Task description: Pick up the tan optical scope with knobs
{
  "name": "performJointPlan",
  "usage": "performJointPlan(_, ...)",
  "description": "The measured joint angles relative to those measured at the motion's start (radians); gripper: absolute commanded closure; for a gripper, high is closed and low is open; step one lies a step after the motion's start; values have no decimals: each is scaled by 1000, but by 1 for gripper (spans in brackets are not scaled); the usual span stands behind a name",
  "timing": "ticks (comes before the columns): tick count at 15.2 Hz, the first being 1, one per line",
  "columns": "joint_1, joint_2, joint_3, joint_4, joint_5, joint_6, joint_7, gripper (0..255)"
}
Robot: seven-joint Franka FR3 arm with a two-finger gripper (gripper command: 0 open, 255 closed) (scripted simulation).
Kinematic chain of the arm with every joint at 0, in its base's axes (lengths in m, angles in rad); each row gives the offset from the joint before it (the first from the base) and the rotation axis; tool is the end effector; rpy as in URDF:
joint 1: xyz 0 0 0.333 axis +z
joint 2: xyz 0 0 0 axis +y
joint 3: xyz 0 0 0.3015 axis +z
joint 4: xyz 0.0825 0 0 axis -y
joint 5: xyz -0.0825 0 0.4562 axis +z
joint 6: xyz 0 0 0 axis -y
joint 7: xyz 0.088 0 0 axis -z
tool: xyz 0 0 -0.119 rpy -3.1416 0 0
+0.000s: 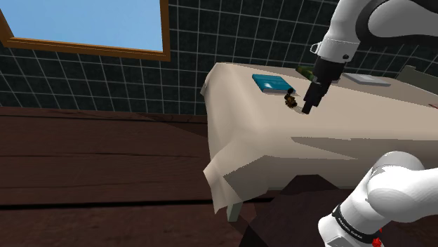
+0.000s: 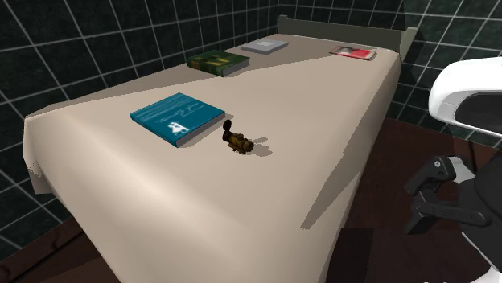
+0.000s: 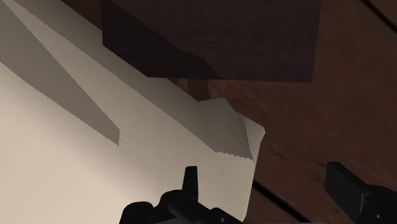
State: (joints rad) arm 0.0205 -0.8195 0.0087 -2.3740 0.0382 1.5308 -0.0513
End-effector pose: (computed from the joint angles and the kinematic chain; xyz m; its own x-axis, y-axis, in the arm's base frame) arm 0.3756 0.0161 0.5680 0.9966 0.0790 -0.0220 0.0783 -0.9964 -0.0330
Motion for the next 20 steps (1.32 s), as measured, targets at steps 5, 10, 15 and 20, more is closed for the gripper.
performJointPlan(5,-22,36,-65,-10,-45,47,-71,0)
performJointPlan(10,-51,140,-163,13,-101,135,-176,0)
performJointPlan(15,-72,248,-256,47,-137,217,-279,0)
performJointPlan(20,-86,394,-356,114,-146,304,-396,0)
